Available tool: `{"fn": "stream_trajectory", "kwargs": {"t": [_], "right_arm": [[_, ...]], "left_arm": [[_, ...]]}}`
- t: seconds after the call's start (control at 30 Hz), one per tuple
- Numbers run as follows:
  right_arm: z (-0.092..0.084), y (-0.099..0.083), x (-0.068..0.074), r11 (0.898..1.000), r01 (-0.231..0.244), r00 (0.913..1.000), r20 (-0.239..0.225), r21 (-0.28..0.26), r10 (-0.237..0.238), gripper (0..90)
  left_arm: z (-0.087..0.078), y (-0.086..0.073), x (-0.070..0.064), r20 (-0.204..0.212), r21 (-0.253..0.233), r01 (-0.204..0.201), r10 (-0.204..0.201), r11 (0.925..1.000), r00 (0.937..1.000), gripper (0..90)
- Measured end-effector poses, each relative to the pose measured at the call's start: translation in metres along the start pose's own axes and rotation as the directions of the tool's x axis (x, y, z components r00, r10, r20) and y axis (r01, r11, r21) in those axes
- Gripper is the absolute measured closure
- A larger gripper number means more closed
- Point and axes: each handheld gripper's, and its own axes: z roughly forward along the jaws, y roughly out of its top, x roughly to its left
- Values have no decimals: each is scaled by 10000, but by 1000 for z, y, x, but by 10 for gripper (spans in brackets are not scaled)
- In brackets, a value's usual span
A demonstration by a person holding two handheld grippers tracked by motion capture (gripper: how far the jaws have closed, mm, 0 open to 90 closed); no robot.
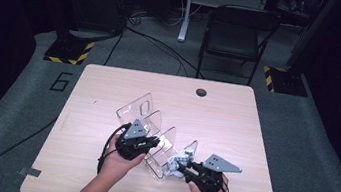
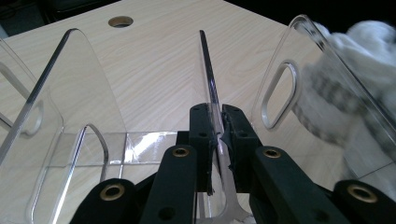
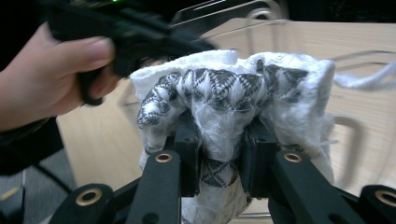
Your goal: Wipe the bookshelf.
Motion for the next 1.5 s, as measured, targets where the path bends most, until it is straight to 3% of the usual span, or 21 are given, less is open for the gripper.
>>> {"fn": "stream_trajectory", "kwargs": {"t": [0.13, 0.23, 0.27, 0.43, 0.5, 0.53, 0.6, 0.73, 0.83, 0.87, 0.93, 1.03, 1.17, 1.23, 1.37, 1.5], "right_arm": [[2, 1, 18, 9968, 728, 9952, -677, 336, -704, 717], [3, 2, 16, 9944, 951, 9934, -686, 453, -919, 725], [3, 3, 12, 9953, 866, 9940, -704, 429, -835, 725], [-3, 3, -17, 9999, 46, 9991, 416, 161, -53, 721], [-4, 2, -22, 9994, -349, 9982, 484, 86, 344, 721], [-4, 1, -21, 9989, -463, 9977, 507, 49, 460, 721], [-3, 2, -15, 9996, -256, 9983, 533, 89, 250, 721], [1, 0, 11, 9993, 243, 9996, -151, 274, -239, 719], [2, 0, 21, 9963, 715, 9965, -469, 476, -693, 720], [2, 1, 19, 9952, 839, 9952, -552, 495, -812, 724], [2, 3, 11, 9971, 594, 9960, -702, 482, -559, 726], [-2, 5, -6, 9997, 138, 9999, -104, 207, -136, 724], [-5, 0, -29, 9988, -477, 9967, 659, 87, 470, 720], [-4, -4, -33, 9977, -670, 9957, 639, 72, 664, 719], [-3, -8, -34, 9983, -549, 9953, 807, 207, 530, 716], [-2, -14, -36, 9961, -768, 9936, 868, 433, 729, 712]], "left_arm": [[0, 0, 0, -12, 5, 4, -4, 10000, 10000, 834], [0, 0, 0, -22, 46, 7, -7, 10000, 10000, 835], [0, 1, 0, -40, 61, -28, 28, 10000, 10000, 836], [1, 1, -1, 7, 51, 20, -20, 10000, 10000, 833], [1, 1, -1, 48, 59, 27, -27, 10000, 10000, 831], [1, 1, -1, 47, 63, 33, -34, 10000, 10000, 831], [2, 1, -1, 49, 58, 43, -43, 10000, 10000, 831], [1, 1, -1, 93, 87, 22, -23, 10000, 10000, 831], [1, 1, -1, 87, 89, 22, -23, 10000, 10000, 832], [1, 1, -1, 87, 110, 52, -53, 9999, 9999, 833], [1, 1, -1, 30, 99, 19, -19, 9999, 10000, 833], [2, 1, -2, -26, 99, 15, -14, 9999, 10000, 834], [2, 2, -1, 51, 112, -41, 40, 9999, 10000, 828], [2, 2, -1, 130, 150, 45, -47, 9999, 9999, 825], [3, 2, 0, 230, 196, 55, -59, 9998, 9997, 816], [6, 4, -1, 482, 404, 8, -28, 9992, 9988, 719]]}}
